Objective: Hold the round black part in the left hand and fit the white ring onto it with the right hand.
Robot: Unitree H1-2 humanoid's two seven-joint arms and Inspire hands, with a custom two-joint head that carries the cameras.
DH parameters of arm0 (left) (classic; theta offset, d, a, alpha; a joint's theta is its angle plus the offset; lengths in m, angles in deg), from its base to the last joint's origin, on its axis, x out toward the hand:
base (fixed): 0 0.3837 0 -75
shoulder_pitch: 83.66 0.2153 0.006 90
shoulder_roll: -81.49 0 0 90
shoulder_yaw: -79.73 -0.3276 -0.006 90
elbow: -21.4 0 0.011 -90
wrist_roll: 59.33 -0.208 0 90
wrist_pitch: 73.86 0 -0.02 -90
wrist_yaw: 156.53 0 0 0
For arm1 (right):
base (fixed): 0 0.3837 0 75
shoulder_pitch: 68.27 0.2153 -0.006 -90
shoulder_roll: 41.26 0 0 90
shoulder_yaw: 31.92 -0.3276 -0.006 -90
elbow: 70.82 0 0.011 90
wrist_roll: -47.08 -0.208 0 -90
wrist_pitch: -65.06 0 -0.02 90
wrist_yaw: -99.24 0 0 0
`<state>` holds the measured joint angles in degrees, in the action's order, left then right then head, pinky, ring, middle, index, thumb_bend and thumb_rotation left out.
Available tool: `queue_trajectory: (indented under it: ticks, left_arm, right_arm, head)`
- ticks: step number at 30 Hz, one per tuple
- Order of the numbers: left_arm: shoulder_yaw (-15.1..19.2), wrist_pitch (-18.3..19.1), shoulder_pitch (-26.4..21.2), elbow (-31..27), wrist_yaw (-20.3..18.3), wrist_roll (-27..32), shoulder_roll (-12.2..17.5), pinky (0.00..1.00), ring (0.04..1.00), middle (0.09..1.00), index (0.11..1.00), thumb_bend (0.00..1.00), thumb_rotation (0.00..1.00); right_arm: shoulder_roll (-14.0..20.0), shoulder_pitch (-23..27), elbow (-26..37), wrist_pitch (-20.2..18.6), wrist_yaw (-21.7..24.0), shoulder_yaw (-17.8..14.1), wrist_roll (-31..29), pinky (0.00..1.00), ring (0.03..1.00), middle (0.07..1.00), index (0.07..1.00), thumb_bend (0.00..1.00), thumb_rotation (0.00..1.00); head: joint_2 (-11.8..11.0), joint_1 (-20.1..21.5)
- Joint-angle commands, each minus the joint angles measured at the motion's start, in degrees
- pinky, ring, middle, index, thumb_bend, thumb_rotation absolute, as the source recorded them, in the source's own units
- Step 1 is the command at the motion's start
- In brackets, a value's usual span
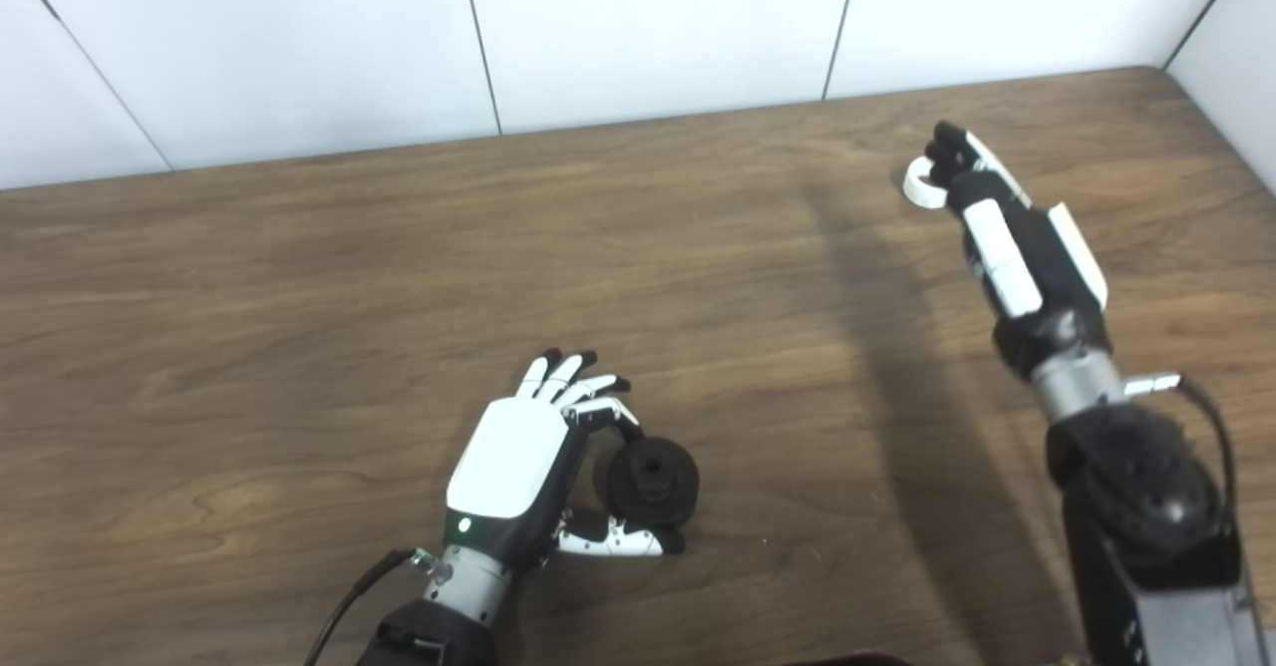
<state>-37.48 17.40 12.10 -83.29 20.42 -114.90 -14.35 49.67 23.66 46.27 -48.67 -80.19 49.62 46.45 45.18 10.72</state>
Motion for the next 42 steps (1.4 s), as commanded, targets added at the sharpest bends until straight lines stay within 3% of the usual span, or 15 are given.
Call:
queue_trajectory:
  ticks: [1, 11, 18, 27, 33, 42]
  left_arm:
    - [-0.4, 0.2, 0.4, 1.4, -0.6, -1.9, 0.6, 1.00, 0.931, 0.808, 0.484, 0.52, 0.05]
    - [-0.8, 0.4, 0.9, 3.0, 0.6, -2.1, 0.8, 1.00, 0.937, 0.811, 0.484, 0.52, 0.05]
    - [-0.7, 0.1, 1.3, 4.1, 2.2, -2.2, 1.6, 1.00, 0.931, 0.808, 0.485, 0.52, 0.05]
    - [-0.2, -1.8, 1.4, 5.1, 3.8, -1.4, 2.5, 1.00, 0.922, 0.803, 0.484, 0.52, 0.05]
    - [0.0, -2.1, 1.4, 4.8, 4.1, -1.5, 3.1, 1.00, 0.916, 0.801, 0.484, 0.52, 0.06]
    - [0.3, -2.3, 1.5, 4.5, 3.9, -1.3, 3.4, 1.00, 0.923, 0.803, 0.485, 0.52, 0.05]
  right_arm:
    - [2.2, 3.3, 0.5, 2.6, 0.3, -0.4, 2.0, 0.98, 0.929, 0.925, 0.907, 0.61, 0.73]
    - [10.0, 13.2, -6.8, 0.5, 0.9, 1.6, 12.2, 0.91, 0.923, 0.920, 0.879, 0.70, 0.55]
    - [12.8, 17.8, -12.8, -1.2, 2.4, 3.3, 16.0, 0.88, 0.902, 0.900, 0.867, 0.74, 0.47]
    - [16.8, 23.0, -22.8, -0.2, 4.5, 7.7, 22.3, 0.83, 0.887, 0.899, 0.868, 0.83, 0.37]
    - [18.4, 25.0, -25.6, -2.4, 6.7, 10.0, 25.2, 0.79, 0.875, 0.892, 0.861, 0.88, 0.34]
    - [18.6, 26.7, -28.6, -3.2, 11.0, 10.3, 30.6, 0.81, 0.920, 0.924, 0.852, 0.89, 0.29]
  head:
    - [-0.3, 0.1]
    - [-2.6, 0.5]
    - [-5.1, 3.5]
    - [-7.1, 8.0]
    - [-7.8, 10.1]
    - [-7.9, 10.2]
